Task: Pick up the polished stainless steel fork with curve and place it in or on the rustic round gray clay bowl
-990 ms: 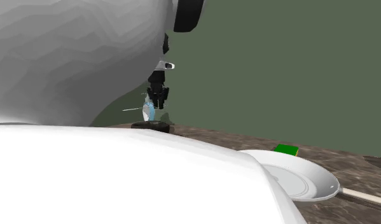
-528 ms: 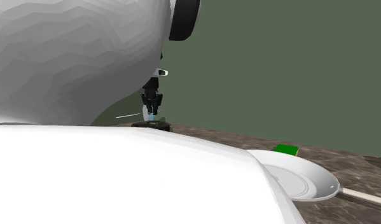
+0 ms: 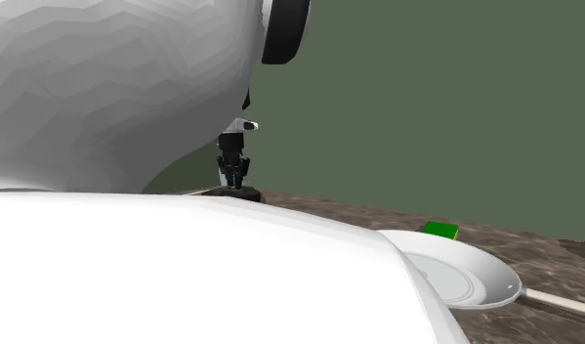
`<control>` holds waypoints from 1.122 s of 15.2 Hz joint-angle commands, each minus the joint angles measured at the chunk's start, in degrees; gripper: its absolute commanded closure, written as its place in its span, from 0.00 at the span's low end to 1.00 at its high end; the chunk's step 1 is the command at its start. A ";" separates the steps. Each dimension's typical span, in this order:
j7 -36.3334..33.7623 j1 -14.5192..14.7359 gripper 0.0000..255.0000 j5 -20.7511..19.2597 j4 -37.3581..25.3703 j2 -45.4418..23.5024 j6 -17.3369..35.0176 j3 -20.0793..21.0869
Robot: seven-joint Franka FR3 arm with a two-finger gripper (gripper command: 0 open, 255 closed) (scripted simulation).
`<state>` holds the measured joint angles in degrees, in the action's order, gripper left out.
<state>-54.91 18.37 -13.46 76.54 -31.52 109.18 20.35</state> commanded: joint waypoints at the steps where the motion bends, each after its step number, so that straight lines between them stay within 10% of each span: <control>1: -0.02 -0.18 1.00 0.00 1.00 0.14 0.88 -0.02; 8: -0.02 -0.18 1.00 0.00 0.98 0.13 0.87 -0.02; 9: -0.02 -0.18 0.00 0.00 0.98 0.13 0.87 -0.02; 17: 0.44 0.18 0.00 0.50 -3.18 1.18 -4.24 0.29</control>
<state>-54.68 18.59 -13.16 74.15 -30.90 106.29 20.53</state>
